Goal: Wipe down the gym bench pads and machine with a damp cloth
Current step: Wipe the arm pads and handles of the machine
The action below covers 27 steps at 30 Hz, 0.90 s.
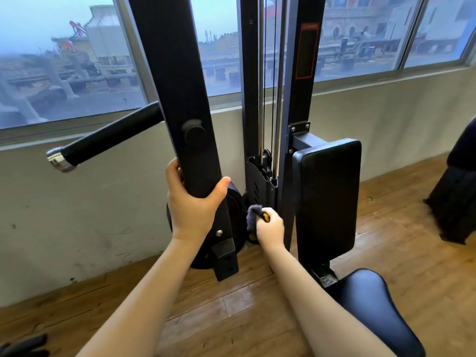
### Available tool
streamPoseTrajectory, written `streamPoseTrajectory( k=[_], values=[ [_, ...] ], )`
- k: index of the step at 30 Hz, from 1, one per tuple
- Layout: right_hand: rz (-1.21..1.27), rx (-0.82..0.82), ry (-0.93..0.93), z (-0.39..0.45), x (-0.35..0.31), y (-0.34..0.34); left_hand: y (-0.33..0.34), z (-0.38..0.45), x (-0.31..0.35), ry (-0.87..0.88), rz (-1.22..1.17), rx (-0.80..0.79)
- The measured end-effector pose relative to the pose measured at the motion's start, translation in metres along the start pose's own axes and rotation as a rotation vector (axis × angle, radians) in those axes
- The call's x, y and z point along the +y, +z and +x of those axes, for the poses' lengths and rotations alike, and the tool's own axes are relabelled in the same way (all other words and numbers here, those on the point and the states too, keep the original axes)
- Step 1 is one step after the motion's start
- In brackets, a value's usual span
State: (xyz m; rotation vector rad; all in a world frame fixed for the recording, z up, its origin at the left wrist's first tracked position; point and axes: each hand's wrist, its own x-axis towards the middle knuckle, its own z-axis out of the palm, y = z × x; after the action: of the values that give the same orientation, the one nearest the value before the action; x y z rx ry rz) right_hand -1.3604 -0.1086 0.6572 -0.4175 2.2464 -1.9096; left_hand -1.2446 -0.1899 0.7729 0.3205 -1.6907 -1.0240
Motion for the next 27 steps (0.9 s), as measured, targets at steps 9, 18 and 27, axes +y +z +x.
streamPoseTrajectory(
  k=[9,18,27],
  values=[
    [-0.039,-0.173,-0.55,-0.003,-0.099,0.005,0.0,0.003,-0.003,0.027,0.106,0.041],
    [0.072,-0.132,-0.263,-0.014,-0.048,-0.005,-0.022,-0.003,0.004,0.003,0.124,0.034],
    [0.004,-0.179,-0.583,-0.032,-0.098,0.013,-0.031,-0.007,0.007,0.006,0.138,0.029]
  ],
)
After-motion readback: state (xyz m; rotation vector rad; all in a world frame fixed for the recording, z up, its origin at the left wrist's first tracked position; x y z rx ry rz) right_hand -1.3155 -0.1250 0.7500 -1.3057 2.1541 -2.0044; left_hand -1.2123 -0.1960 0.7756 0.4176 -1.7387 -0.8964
